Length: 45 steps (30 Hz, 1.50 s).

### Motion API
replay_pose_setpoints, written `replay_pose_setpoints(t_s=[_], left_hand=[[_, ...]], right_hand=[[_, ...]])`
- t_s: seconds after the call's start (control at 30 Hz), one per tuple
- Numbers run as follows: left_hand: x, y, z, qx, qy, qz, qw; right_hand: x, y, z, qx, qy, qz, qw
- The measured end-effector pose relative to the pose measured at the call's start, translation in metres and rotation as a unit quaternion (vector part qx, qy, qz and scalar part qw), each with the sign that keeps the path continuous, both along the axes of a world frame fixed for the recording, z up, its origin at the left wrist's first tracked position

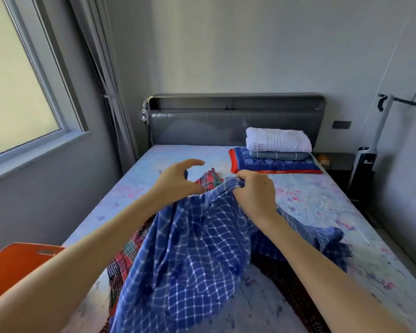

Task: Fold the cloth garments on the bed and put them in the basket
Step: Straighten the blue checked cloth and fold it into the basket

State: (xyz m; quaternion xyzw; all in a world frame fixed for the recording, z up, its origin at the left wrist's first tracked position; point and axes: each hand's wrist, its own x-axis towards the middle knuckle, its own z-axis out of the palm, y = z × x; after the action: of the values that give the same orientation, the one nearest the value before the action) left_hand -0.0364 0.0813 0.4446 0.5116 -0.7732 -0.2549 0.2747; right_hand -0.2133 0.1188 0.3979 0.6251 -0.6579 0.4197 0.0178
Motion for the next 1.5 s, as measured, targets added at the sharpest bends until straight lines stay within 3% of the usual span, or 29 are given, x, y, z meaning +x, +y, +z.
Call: replay_pose_setpoints(t_s=[0.07,0.17,0.3,0.43,0.63,0.7,0.8,0.9,0.97,1.03,1.13,1.5], left_hand=[[-0.022,0.006,-0.005,-0.056,-0.024,-0.069,0.996],[-0.032,-0.002,-0.009,-0.109,-0.027,-0.039,0.993],[-0.039,-0.002,-0.004,-0.106,-0.001,-0.035,0.994],[-0.041,-0.008,0.015,-0.099,0.045,-0.026,0.994],[-0.005,-0.052,0.034,-0.037,0.202,0.106,0.973],[0.009,-0.074,0.027,-0.066,0.171,0.181,0.966],[0.014,-0.084,0.004,-0.079,0.0,0.178,0.981],[-0.029,-0.046,-0.02,-0.066,-0.109,-0.02,0.992],[-0.068,-0.017,-0.035,-0.051,-0.141,-0.152,0.977],[-0.099,0.0,-0.049,-0.052,-0.135,-0.211,0.967],[-0.116,0.001,-0.057,-0.063,-0.048,-0.171,0.982],[-0.101,-0.027,-0.047,-0.003,0.018,-0.067,0.998]], right_hand=[[0.019,-0.005,0.016,-0.005,0.029,0.025,0.999],[0.017,-0.003,0.019,-0.022,0.017,0.023,0.999],[-0.019,-0.002,-0.017,0.003,0.039,-0.099,0.994],[-0.075,0.008,-0.053,0.033,-0.053,-0.237,0.97],[-0.155,0.054,-0.105,0.119,-0.137,-0.369,0.911],[-0.162,0.071,-0.104,0.113,-0.14,-0.399,0.899],[-0.149,0.075,-0.079,0.082,-0.1,-0.357,0.925],[-0.121,0.054,-0.04,0.118,-0.014,-0.202,0.972],[-0.096,0.038,-0.018,0.163,0.045,-0.109,0.98],[-0.077,0.029,0.001,0.16,0.063,-0.059,0.983],[-0.071,0.027,0.007,0.164,0.063,-0.025,0.984],[-0.146,0.088,-0.102,0.332,0.025,-0.134,0.933]])
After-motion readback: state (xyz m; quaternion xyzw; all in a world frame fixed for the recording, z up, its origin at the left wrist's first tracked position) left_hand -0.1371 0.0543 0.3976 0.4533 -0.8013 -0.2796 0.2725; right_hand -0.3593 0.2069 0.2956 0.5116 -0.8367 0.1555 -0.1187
